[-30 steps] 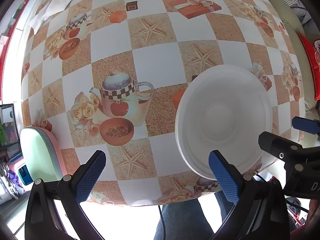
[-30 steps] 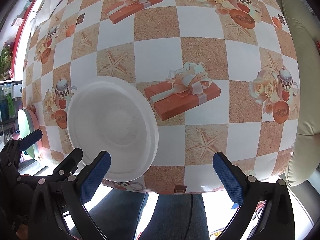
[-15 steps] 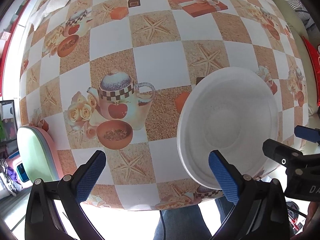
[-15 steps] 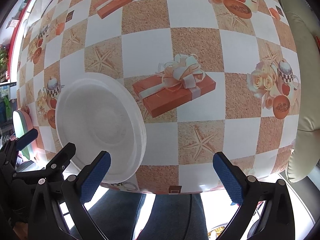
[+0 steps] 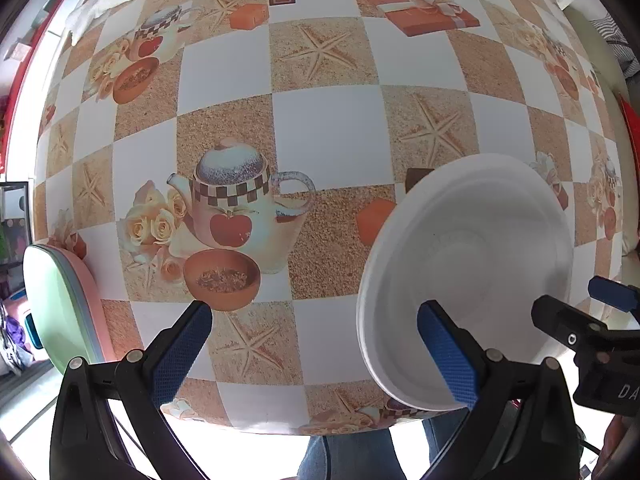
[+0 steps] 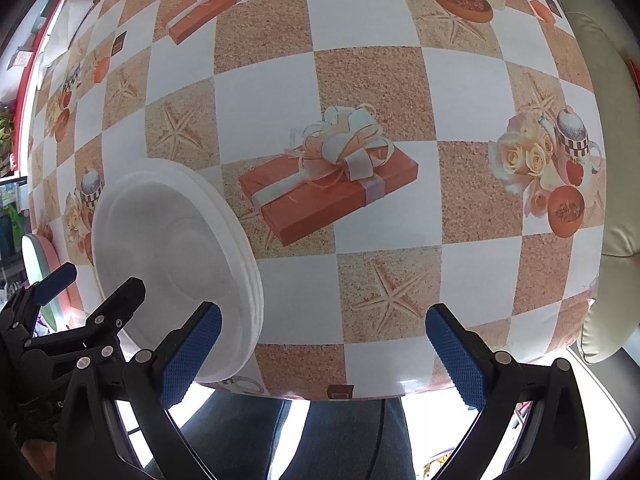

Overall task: Organize plates and bowls
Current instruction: 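Move both grippers to the rim of the white paper plate stack, then close both grippers on the rim of the white plate stack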

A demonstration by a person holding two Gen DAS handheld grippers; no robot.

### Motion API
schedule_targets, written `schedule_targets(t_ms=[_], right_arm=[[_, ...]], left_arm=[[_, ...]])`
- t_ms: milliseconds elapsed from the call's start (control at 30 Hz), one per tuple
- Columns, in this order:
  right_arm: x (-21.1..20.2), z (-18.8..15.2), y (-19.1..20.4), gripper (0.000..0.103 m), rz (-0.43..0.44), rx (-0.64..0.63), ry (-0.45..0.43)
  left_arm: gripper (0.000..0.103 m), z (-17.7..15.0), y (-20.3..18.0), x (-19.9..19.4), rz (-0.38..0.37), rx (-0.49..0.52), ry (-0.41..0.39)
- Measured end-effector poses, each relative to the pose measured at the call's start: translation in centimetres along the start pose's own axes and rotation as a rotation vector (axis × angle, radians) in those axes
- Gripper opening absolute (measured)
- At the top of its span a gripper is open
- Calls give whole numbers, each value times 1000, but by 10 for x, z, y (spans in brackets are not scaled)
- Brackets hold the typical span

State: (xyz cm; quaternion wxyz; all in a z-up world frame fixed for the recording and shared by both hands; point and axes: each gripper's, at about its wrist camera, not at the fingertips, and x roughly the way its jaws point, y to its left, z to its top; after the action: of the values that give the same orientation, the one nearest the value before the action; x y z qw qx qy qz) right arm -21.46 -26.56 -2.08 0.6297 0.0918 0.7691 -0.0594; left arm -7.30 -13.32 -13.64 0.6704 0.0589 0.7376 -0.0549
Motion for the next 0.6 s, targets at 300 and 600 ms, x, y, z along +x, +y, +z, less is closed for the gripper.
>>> schedule_targets(t_ms=[300,600], right_arm=[[9,10,4,72,50,-21,-16],[27,16,15,24,145,-15,39]], left_arm=[[76,17,-14,15,-21,35,13],[45,26,-34,21,-112,85,25]])
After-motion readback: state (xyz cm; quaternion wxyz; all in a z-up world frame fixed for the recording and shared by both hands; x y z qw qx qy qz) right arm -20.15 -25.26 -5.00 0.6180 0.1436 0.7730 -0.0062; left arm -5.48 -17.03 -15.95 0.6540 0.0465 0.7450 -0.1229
